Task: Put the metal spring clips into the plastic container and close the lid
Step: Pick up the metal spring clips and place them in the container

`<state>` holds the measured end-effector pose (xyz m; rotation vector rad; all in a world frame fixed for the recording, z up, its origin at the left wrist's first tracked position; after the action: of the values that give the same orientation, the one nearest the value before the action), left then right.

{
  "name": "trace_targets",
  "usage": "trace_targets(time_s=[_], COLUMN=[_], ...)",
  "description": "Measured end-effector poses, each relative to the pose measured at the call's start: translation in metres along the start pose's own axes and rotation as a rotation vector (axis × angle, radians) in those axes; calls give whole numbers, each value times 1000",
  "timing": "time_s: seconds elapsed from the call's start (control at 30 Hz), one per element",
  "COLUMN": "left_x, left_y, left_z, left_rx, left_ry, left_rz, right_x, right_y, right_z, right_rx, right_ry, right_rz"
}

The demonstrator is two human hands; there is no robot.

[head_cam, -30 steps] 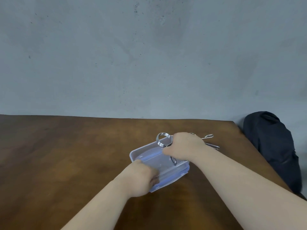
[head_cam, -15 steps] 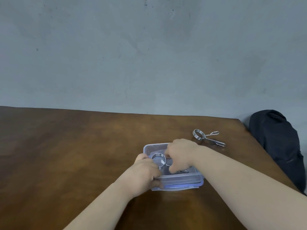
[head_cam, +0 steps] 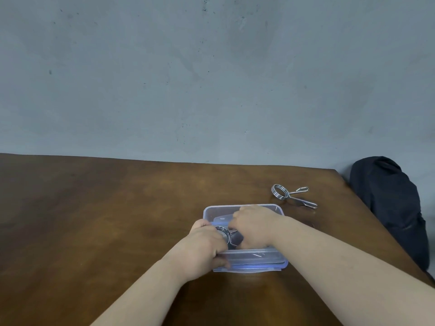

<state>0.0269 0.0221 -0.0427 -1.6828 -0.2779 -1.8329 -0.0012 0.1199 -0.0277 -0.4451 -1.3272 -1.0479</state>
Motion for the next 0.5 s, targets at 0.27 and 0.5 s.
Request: trace_targets(time_s=[0.27,0.5], left_x=[-3,-2], left_y=[3,2], left_z=[-4,-6], left_rx=[38,56], left_ry=[60,116], left_rz=[29,62], right_x=[29,-32], right_y=[43,68], right_z=[75,180], right_rx=[-253,-769], right_ry=[-387,-610], right_rz=[360,397])
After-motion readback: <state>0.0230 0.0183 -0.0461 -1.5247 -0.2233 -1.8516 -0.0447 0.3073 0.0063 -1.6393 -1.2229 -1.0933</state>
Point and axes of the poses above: each hand's wrist, its own y-axis away from the middle knuckle, its own x-axis out of the back of the hand, z = x × y, the point moved 7 cm from there along -y, towards the middle knuckle, and after that the axes turned 6 degrees about y, right-handed, at the moved point
